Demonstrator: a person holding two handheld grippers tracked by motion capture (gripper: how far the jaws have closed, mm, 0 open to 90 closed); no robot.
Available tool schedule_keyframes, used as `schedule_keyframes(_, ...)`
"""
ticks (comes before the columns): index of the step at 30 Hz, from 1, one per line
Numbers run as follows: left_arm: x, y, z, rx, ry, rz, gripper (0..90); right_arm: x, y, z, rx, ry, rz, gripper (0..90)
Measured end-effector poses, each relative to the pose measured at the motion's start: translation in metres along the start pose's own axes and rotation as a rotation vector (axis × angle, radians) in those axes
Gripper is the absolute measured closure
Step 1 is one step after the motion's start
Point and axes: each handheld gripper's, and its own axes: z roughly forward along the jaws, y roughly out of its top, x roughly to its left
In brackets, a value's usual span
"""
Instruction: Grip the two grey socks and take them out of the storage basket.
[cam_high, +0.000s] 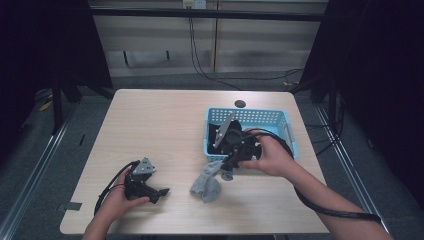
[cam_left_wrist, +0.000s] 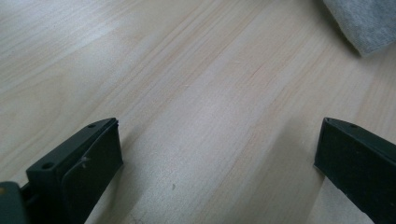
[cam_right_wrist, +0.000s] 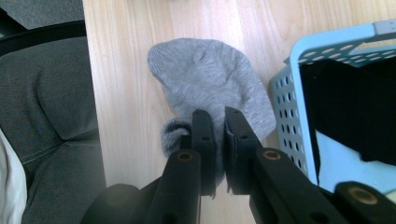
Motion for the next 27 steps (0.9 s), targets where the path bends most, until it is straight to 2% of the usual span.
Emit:
schedule_keyframes(8, 0.000, 0.000, 0.000, -0.002, 0.000, 0.002, 0.0, 0.004, -0.001, 0.021, 0.013, 0.023, -0.003, 84.1)
schedule_keyframes(11, 0.000, 0.000, 0.000, 0.000, 0.000, 0.001, 0.0, 0.004, -0.003, 0.029, 0.013, 0.026, -0.014, 83.8)
schedule_keyframes(12, 0.000, 0.000, 0.000, 0.000, 0.000, 0.001, 0.0, 0.004, -0.003, 0.030, 0.020, 0.026, -0.004, 83.7)
schedule_keyframes(13, 0.000, 0.000, 0.000, -0.002, -0.002, 0.000, 0.0, 0.003, -0.004, 0.032, 0.023, 0.023, -0.021, 83.7)
schedule_keyframes(20, 0.000, 0.000, 0.000, 0.000, 0.000, 0.001, 0.0, 0.003, -0.010, 0.046, 0.040, 0.023, -0.013, 81.2)
schedule_keyframes(24, 0.000, 0.000, 0.000, -0.001, -0.002, -0.001, 0.0, 0.004, -0.017, 0.056, 0.053, 0.029, -0.011, 75.9)
schedule_keyframes(26, 0.000, 0.000, 0.000, 0.001, 0.000, 0.001, 0.0, 0.004, -0.019, 0.059, 0.057, 0.036, -0.005, 66.6)
schedule_keyframes(27, 0.000, 0.000, 0.000, -0.001, 0.000, 0.001, 0.0, 0.005, -0.021, 0.060, 0.049, 0.044, 0.014, 61.6)
